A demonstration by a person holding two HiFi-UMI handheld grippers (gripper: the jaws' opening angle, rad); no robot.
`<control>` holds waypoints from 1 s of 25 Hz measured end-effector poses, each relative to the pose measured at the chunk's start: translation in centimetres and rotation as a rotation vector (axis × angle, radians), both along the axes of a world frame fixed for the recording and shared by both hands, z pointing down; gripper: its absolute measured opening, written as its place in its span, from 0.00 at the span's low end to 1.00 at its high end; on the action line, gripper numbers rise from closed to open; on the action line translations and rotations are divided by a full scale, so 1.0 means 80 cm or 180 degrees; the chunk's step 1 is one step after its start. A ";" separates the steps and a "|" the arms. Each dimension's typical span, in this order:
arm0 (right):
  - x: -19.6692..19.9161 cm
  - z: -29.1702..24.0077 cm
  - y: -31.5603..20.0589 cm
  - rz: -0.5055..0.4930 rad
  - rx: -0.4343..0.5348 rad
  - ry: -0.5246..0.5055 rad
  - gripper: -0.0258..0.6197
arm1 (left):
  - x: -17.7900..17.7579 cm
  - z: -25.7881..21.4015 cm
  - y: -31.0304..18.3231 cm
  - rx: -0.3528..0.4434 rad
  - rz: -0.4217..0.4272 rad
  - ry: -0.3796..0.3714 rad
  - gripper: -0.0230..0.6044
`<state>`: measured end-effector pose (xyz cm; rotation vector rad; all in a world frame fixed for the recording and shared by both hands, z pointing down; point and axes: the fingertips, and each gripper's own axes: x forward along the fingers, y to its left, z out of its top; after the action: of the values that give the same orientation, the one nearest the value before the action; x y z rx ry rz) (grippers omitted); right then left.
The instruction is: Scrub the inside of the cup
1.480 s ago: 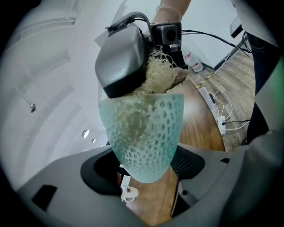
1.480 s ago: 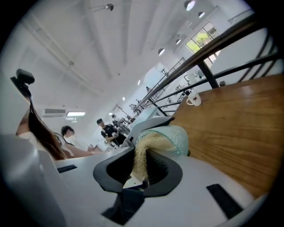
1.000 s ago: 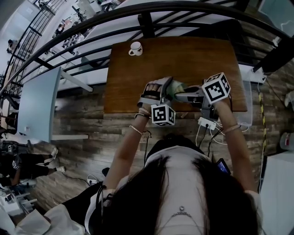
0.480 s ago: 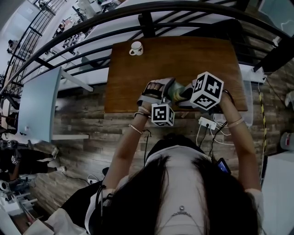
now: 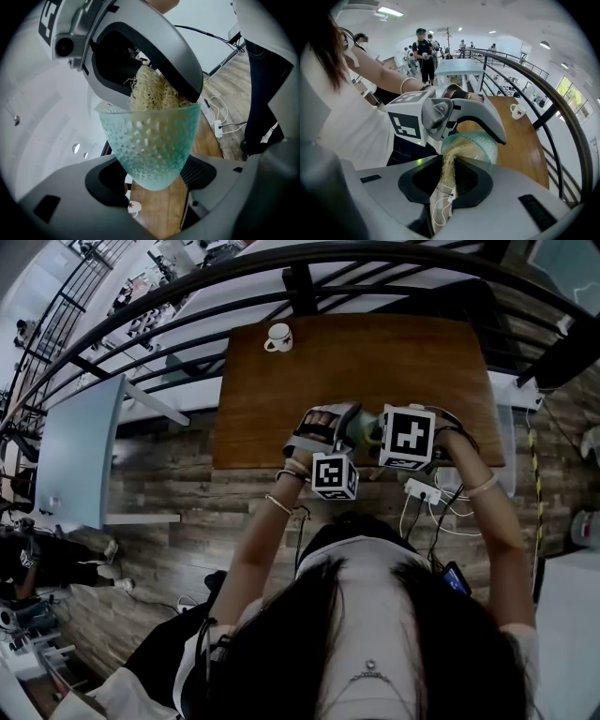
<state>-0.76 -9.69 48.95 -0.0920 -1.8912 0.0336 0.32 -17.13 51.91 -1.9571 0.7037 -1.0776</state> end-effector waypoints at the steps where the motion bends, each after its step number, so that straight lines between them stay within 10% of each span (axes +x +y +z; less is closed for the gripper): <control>1: -0.001 0.001 0.001 0.0018 -0.0036 -0.0039 0.17 | -0.001 0.001 0.000 0.0003 -0.0009 0.0002 0.58; 25: -0.033 -0.066 -0.045 0.1683 -0.2107 -0.2481 0.17 | -0.023 -0.033 -0.028 0.0319 -0.0323 0.0384 0.58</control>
<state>-3.38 -13.25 43.64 -0.0527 -2.5510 1.1254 -1.56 -19.38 49.28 -1.9295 0.9140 -0.9706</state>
